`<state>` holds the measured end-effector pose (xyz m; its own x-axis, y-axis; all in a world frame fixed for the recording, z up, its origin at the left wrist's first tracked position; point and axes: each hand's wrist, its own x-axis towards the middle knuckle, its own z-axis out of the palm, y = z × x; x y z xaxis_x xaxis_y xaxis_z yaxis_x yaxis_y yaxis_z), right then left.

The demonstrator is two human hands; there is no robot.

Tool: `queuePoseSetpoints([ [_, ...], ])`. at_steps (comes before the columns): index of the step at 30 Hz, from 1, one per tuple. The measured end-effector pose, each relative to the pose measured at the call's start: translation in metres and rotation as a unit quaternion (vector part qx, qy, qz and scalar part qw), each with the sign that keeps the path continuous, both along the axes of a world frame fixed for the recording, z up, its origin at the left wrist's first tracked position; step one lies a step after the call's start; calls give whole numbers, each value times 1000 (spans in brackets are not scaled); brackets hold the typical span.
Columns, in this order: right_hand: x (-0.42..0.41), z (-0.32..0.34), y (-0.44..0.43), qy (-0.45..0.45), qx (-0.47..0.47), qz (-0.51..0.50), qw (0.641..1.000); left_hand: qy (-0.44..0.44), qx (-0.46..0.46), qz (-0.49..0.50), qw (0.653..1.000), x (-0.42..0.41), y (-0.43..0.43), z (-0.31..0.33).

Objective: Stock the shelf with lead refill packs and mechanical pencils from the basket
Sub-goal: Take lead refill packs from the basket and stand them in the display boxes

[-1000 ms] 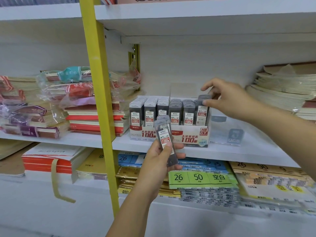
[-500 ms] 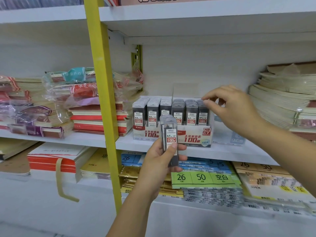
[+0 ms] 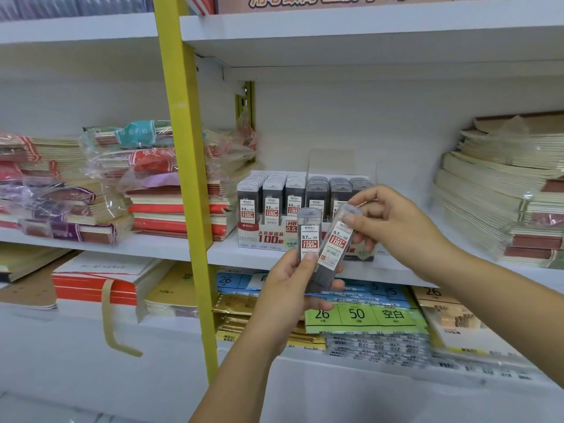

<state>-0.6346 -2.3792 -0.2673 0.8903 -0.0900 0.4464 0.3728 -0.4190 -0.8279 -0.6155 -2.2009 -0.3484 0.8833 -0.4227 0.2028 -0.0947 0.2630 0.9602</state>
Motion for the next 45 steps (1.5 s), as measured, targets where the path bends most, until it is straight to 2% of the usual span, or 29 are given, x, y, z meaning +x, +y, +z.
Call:
queuePoseSetpoints([
  [5, -3, 39, -22, -124, -34, -52, 990, 1, -3, 28, 1000, 6, -1, -1],
  [7, -1, 57, -32, -182, -82, -74, 977, -3, -2, 37, 999, 8, -1, -3],
  [10, 4, 71, -42, -211, -202, -121, 949, -9, -9, 50, 999, 10, -1, -3],
  [14, 21, 67, -46, -165, -315, -127, 926, -21, -4, 65, 998, 11, -1, -3],
  [20, 48, 46, -50, -83, -331, -128, 931, -24, 0, 70, 997, 10, -3, -2],
  [23, 55, 37, -52, -72, -392, -178, 900, -19, 0, 74, 997, 10, -4, -1],
  [27, 51, 32, -51, -91, -392, -240, 884, -19, 12, 77, 997, 9, -4, -1],
  [30, 34, 29, -38, -164, -384, -257, 872, -35, 19, 71, 997, 7, -3, 1],
  [32, 17, 26, -22, -168, -331, -192, 909, -49, 27, 67, 996, 5, -3, 4],
  [34, 1, 22, -2, -102, -235, -68, 964, -69, 37, 60, 995, 4, -4, 7],
  [35, -5, 19, 6, -62, -194, -16, 979, -81, 41, 53, 994, 3, -5, 8],
  [37, -8, 13, 14, -12, -148, 42, 988, -97, 51, 38, 993, 2, -7, 10],
  [40, -9, 10, 11, -10, -145, 46, 988, -130, 82, 56, 986, 2, -11, 11],
  [42, -9, 15, 3, -40, -112, 13, 993, -201, 128, 159, 958, 6, -13, 8],
  [45, -9, 34, -18, -144, -102, -66, 982, -352, 233, 314, 851, 12, -13, 7],
])
